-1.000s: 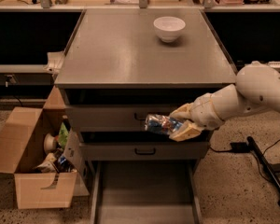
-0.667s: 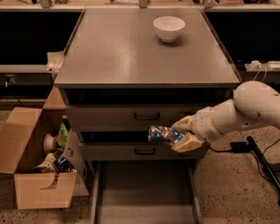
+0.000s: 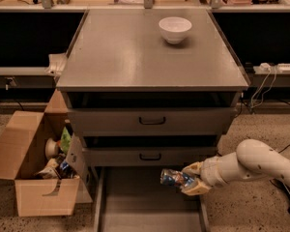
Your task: Place redbull can into bottom drawer
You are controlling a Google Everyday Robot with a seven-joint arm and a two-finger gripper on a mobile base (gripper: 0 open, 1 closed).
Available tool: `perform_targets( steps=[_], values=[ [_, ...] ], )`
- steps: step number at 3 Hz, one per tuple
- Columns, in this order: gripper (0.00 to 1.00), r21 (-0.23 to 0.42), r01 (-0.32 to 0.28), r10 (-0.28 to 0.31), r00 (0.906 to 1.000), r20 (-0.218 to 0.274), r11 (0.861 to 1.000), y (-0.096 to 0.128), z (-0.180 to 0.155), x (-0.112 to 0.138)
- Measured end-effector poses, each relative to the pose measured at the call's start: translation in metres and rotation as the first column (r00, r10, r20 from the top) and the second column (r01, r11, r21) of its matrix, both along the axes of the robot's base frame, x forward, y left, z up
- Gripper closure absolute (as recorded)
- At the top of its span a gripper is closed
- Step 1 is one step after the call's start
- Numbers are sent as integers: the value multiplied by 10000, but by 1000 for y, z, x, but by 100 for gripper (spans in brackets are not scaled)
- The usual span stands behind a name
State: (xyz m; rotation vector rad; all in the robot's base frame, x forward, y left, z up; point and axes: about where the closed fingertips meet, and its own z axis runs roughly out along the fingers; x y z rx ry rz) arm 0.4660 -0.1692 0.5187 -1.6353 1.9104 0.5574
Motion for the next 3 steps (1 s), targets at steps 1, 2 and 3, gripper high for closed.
perform_targets(
  steps=[1,2,3],
  values=[
    [100,0,1,-1,10000,-2,10000,0,0,0],
    [100,-89,158,-161,9991,-403,9998,-1,-35,-1],
    [100,-291,284,-308,9958,-860,9992,-4,-97,-3]
  ],
)
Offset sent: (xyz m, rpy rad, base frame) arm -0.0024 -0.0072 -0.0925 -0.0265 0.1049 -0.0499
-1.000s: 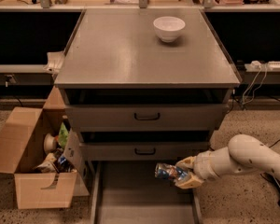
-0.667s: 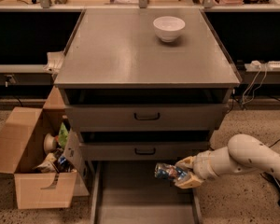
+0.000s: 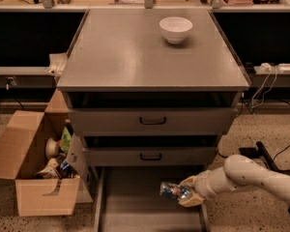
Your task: Place redbull can into bottom drawer
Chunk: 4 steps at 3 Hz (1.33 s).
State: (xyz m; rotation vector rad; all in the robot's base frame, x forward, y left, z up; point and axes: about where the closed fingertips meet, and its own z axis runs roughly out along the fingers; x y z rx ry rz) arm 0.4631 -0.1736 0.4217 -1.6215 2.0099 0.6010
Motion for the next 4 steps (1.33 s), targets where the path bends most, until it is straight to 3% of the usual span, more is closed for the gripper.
perform_targets(
  steps=[2,4],
  values=[
    [100,262,174,-142,9928,-1191,9995,7,-124,-4],
    [100,680,15,124,9790,-2037,9977,24,-208,9]
  ],
)
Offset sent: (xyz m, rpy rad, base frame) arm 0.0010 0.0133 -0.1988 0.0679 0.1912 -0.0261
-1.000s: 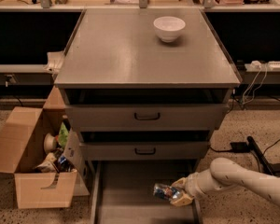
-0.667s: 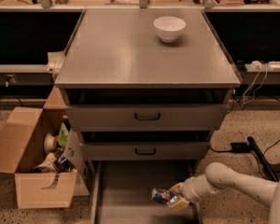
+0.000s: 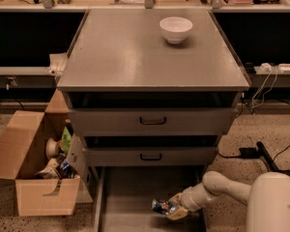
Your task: Place redbull can into bottom drawer
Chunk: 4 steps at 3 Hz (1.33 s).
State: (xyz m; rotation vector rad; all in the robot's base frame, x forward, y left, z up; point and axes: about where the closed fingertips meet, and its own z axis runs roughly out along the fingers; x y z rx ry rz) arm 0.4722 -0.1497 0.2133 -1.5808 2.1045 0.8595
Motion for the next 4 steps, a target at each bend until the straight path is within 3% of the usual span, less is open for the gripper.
perform_targets(
  steps=[2,4],
  values=[
    [100,53,-55,57,9991,-425,10000,11,-50,27],
    [62,-175,-10,-6,9956,-932,9998,17,-81,33]
  ],
)
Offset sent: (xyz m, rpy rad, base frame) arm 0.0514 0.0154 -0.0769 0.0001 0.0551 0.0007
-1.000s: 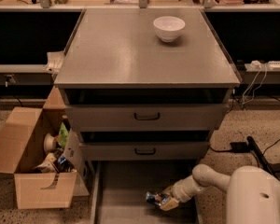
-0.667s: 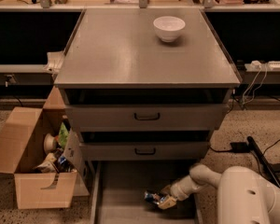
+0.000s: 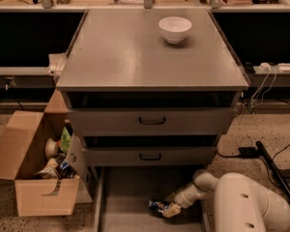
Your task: Place redbull can into bottom drawer
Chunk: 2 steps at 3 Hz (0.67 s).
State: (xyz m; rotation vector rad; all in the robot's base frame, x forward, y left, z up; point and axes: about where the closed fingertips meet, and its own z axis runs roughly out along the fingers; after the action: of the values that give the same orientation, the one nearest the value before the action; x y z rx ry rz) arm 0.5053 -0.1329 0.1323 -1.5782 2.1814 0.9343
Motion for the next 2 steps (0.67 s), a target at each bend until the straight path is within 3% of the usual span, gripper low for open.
perform_targets(
  steps=[1,2],
  values=[
    [31,-125,-120,118,9998,-155,9999,2,-7,2],
    [6,-139,-159,156,9996,-227,9998,3,-9,1]
  ],
)
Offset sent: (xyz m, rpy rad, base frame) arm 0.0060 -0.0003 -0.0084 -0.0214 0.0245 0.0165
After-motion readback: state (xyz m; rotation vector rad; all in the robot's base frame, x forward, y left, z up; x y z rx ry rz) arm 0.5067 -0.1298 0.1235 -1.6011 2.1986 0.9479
